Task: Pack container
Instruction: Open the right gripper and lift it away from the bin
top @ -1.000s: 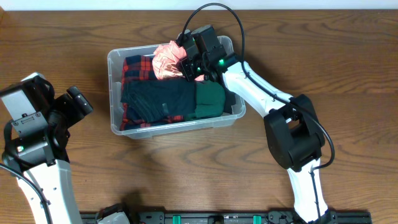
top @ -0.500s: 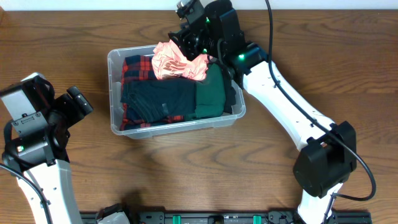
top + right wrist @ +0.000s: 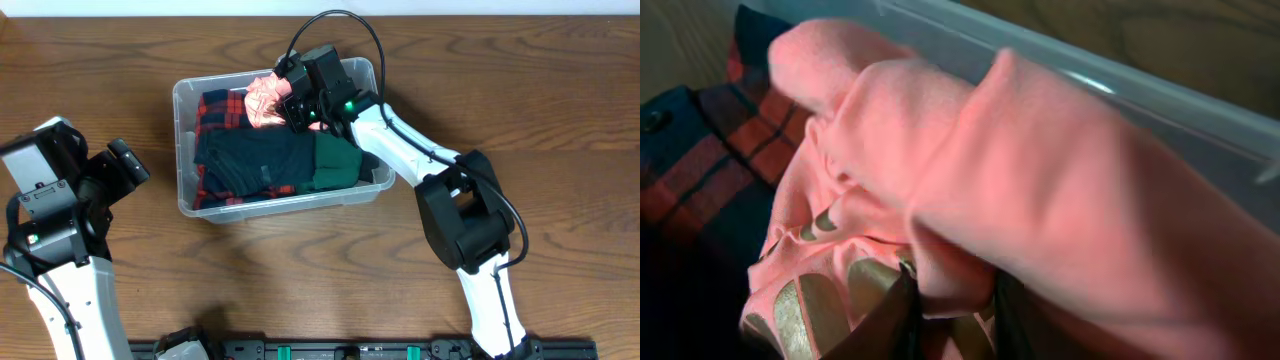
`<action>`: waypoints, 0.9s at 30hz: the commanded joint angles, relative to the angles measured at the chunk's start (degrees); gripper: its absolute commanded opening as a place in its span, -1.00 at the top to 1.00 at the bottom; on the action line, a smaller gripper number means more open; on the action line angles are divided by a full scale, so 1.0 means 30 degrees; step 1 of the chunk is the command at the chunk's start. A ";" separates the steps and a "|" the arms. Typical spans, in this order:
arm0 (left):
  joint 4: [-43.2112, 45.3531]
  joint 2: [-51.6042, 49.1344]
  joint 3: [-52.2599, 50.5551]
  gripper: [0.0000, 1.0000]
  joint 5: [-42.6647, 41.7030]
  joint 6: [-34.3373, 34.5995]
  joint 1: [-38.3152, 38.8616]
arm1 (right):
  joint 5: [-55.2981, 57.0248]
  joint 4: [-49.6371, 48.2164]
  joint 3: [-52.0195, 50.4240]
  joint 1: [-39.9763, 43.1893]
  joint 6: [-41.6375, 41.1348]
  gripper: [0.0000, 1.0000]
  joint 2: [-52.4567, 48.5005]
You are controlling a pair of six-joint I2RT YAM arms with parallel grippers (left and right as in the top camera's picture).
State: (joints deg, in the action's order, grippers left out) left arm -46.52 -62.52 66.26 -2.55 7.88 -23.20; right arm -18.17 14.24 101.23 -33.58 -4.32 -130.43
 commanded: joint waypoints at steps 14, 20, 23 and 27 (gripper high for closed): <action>-0.0066 0.0007 0.0270 -0.96 0.0299 0.0044 -0.0117 | 0.0568 0.2652 -0.0240 0.0233 0.1610 -0.73 0.4670; -0.0066 0.0015 0.0270 -0.96 0.0299 0.0044 -0.0117 | 0.3177 0.4517 -0.0240 0.0838 0.3410 -0.98 0.8874; -0.0066 0.0015 0.0270 -0.96 0.0299 0.0044 -0.0124 | 0.4320 0.5814 -0.0240 0.1311 0.3410 -0.98 1.0914; -0.0066 0.0015 0.0270 -0.96 0.0299 0.0044 -0.0117 | 0.5209 0.7650 -0.0240 0.1727 0.3402 -0.98 1.2925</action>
State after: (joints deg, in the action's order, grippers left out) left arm -46.52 -62.52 66.26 -2.55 7.88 -23.20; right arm -6.66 35.14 100.36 -29.30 4.69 -94.35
